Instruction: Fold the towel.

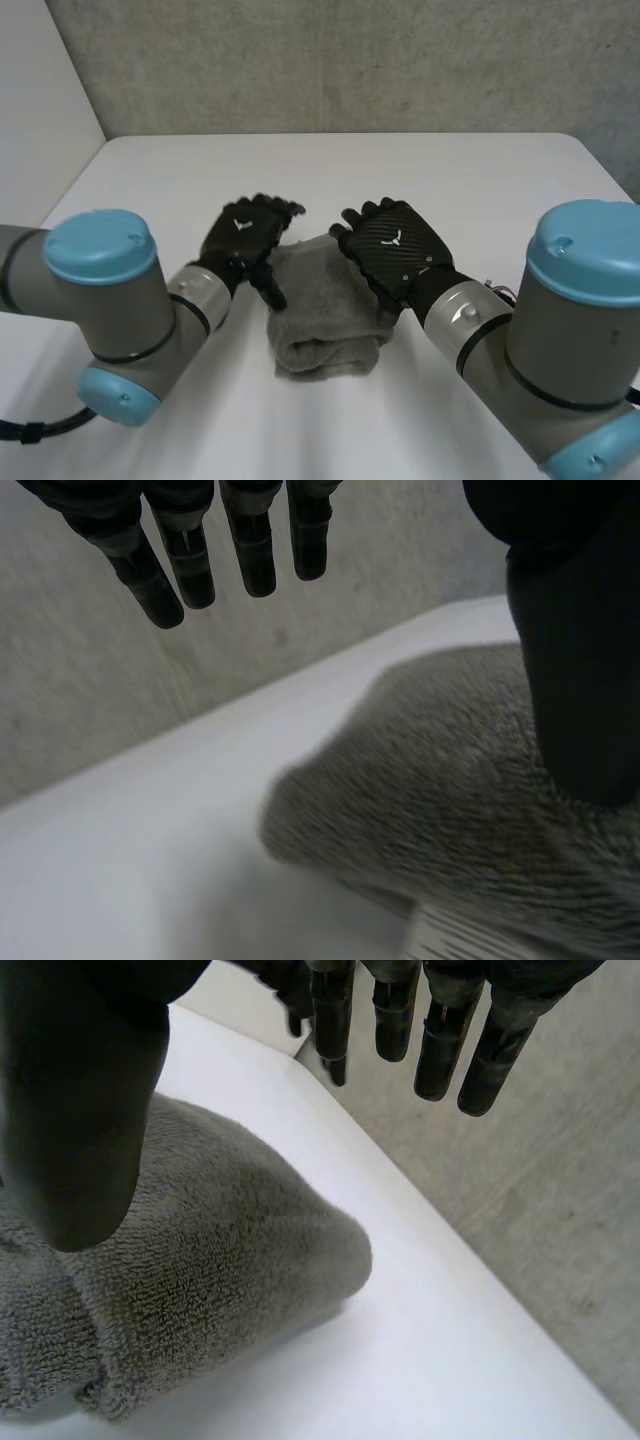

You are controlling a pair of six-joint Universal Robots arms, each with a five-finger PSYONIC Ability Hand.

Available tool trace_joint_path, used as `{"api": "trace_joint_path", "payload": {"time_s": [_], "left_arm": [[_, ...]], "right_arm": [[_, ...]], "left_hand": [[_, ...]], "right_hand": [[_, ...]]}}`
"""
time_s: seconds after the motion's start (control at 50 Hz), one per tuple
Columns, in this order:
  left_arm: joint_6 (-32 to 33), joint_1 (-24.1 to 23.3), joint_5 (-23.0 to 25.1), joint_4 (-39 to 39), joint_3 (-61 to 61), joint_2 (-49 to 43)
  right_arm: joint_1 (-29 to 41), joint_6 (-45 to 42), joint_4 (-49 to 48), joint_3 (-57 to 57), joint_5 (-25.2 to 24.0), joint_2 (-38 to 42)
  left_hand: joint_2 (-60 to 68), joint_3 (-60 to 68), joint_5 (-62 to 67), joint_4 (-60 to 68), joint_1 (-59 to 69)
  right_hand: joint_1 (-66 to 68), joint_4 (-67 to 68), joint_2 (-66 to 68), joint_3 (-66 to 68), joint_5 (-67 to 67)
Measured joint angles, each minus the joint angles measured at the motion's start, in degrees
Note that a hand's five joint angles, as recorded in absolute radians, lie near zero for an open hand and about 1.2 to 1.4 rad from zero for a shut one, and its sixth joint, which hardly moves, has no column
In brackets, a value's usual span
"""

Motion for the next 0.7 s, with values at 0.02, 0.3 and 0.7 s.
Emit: {"api": "trace_joint_path", "payload": {"time_s": [0.02, 0.3, 0.7], "left_arm": [[-0.5, -0.4, -0.4, -0.5, 0.0, -0.8], [-1.4, -1.9, -5.5, -4.8, 2.2, -6.8], [-4.0, -0.8, -7.4, -16.0, 10.8, 16.0]], "right_arm": [[-0.4, 0.7, 0.0, -0.4, -0.3, 1.2], [-0.7, 2.7, 0.5, -6.1, -0.1, 17.5], [-4.4, 19.9, 2.7, -13.4, 7.2, -6.8]], "left_hand": [[0.0, 0.0, 0.0, 0.0, 0.0], [0.0, 0.0, 0.0, 0.0, 0.0], [-0.3, -0.3, -0.3, 0.0, -0.3]], "right_hand": [[0.0, 0.0, 0.0, 0.0, 0.0], [-1.4, 0.0, 0.0, 0.0, 0.0], [-1.5, 0.0, 0.0, 0.0, 0.0]]}}
